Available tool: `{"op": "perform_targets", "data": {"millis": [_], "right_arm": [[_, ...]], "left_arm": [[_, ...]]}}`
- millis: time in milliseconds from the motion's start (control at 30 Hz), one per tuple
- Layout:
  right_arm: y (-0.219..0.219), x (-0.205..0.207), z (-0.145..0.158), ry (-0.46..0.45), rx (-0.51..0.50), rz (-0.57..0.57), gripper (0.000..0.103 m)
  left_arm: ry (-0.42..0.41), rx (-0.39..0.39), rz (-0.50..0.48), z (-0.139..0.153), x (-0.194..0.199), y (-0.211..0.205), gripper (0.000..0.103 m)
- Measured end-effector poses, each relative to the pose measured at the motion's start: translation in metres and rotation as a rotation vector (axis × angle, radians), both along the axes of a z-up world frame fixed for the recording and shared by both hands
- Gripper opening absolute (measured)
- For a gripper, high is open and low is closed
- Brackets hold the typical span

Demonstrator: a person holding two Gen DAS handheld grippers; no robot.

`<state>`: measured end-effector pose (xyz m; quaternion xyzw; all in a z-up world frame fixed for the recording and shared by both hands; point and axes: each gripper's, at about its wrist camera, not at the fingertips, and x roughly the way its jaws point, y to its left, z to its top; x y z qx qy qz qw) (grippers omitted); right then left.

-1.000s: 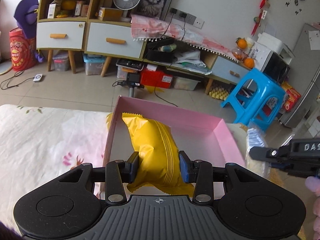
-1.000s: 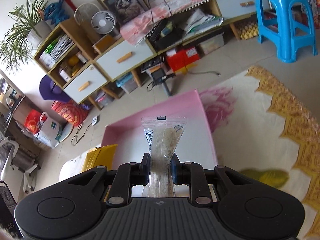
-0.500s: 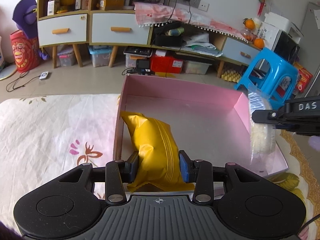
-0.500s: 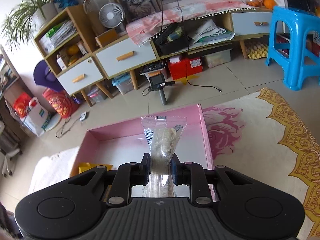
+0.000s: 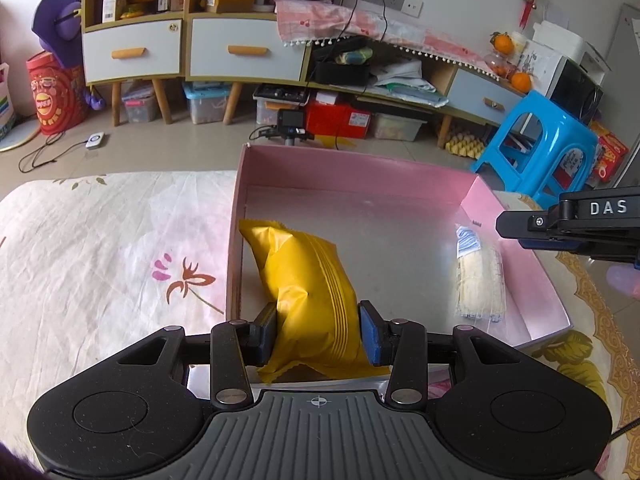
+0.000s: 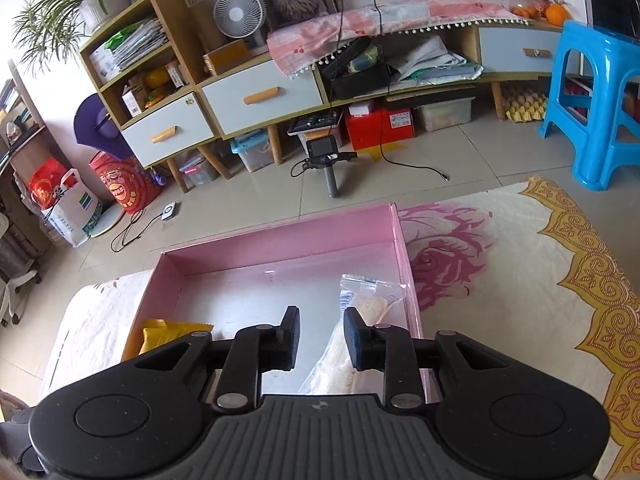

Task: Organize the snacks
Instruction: 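Open both tools to release the snacks inside the box, then withdraw both tools from the box back over the snack pile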

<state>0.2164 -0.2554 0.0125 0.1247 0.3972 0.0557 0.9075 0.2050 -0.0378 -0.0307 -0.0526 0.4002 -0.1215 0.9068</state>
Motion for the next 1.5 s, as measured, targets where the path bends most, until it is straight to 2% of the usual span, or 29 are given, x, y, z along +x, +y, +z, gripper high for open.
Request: {"op": "perform_targets", "data": {"millis": [33,67,100,133,200,333,500,633,900,1167,1333,1500], "right_arm": [[0.000,-0.001,0.001,-0.003,-0.003,0.002,0.032],[0.001,-0.003,0.003,-0.007,-0.006,0.003,0.041],[0.002,-0.005,0.005,-0.012,-0.010,0.005,0.050],[0.003,-0.008,0.007,-0.018,-0.014,0.007,0.053],[0.005,-0.011,0.012,-0.024,-0.019,0.008,0.062],[0.006,-0.020,0.020,-0.032,-0.012,0.004,0.074],[0.011,-0.032,0.031,-0.032,-0.023,-0.002,0.082],[0.014,-0.045,0.040,-0.042,-0.028,-0.006,0.086],[0.021,-0.071,0.049,-0.046,-0.072,-0.003,0.091],[0.029,-0.102,0.053,-0.043,-0.111,0.017,0.092],[0.029,-0.120,0.053,-0.050,-0.098,0.027,0.093],[0.030,-0.135,0.048,-0.083,-0.135,0.016,0.093]], "left_arm": [[-0.004,-0.007,-0.004,0.001,0.000,0.001,0.044],[-0.010,-0.014,-0.008,0.003,0.000,0.001,0.046],[-0.018,-0.016,-0.009,0.004,-0.001,0.002,0.052],[-0.027,-0.015,-0.007,0.007,-0.001,0.002,0.060],[-0.048,-0.014,-0.013,0.012,-0.004,0.002,0.069],[-0.078,-0.006,-0.034,0.024,-0.013,-0.001,0.084],[-0.090,-0.014,-0.056,0.039,-0.024,-0.001,0.092],[-0.085,-0.020,-0.049,0.047,-0.038,0.003,0.097],[-0.059,-0.014,-0.045,0.055,-0.063,0.016,0.099],[-0.030,-0.005,-0.049,0.059,-0.089,0.030,0.100],[-0.013,-0.011,-0.034,0.059,-0.105,0.041,0.100],[-0.010,-0.004,-0.037,0.051,-0.119,0.049,0.100]]}}
